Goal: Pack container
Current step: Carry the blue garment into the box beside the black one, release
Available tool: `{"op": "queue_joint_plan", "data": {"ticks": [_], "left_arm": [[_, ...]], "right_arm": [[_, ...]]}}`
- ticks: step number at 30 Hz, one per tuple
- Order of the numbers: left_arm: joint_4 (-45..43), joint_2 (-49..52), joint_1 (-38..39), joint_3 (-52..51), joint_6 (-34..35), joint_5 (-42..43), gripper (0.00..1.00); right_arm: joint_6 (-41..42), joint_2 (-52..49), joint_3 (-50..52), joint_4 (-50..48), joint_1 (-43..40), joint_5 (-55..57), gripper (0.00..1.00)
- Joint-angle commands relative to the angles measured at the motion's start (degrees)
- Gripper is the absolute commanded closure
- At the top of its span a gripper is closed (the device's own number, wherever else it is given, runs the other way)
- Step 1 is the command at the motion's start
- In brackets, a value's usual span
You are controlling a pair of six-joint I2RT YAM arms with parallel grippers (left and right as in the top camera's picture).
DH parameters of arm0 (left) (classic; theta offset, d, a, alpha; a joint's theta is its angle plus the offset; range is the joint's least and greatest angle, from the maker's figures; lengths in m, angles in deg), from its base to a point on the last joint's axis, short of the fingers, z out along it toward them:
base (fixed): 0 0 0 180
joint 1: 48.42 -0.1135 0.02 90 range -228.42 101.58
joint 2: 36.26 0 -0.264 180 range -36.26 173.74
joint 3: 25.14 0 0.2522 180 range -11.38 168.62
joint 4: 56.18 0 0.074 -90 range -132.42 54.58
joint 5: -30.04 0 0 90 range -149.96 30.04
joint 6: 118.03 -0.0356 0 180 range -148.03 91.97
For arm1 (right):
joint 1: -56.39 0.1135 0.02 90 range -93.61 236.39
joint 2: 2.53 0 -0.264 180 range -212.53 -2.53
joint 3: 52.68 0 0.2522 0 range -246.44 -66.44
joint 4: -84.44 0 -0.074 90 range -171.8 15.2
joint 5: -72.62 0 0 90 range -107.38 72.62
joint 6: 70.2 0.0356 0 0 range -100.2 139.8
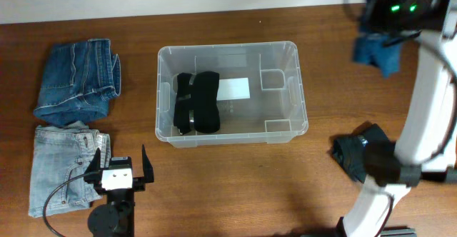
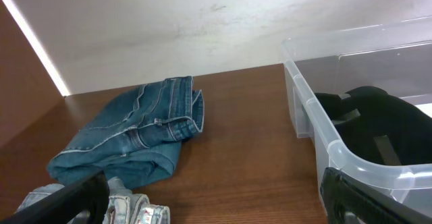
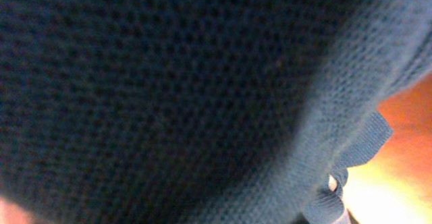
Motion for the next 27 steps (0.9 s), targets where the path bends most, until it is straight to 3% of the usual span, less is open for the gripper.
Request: {"op": "queue_joint_plan", "data": {"ticks": [1, 10, 17, 27], "left_arm": [[0.04, -0.39, 0.33, -0.33, -0.09, -0.35, 0.00], [0.02, -0.39, 0.33, -0.33, -0.09, -0.35, 0.00], [0.02, -0.39, 0.33, -0.33, -0.09, -0.35, 0.00], [0.02, -0.39, 0.33, -0.33, -0.09, -0.35, 0.00]], "right_arm": [[5.86, 6.25, 4.46, 0.37, 10.49, 1.20, 0.88], [22.36, 4.33, 15.41, -0.74, 27.34, 11.67, 0.88], [30.51, 3.87, 30.38, -12.35, 32.48, 11.58, 0.88], [33.05, 3.78, 47.06, -28.83, 34.38, 9.33, 0.85]]}}
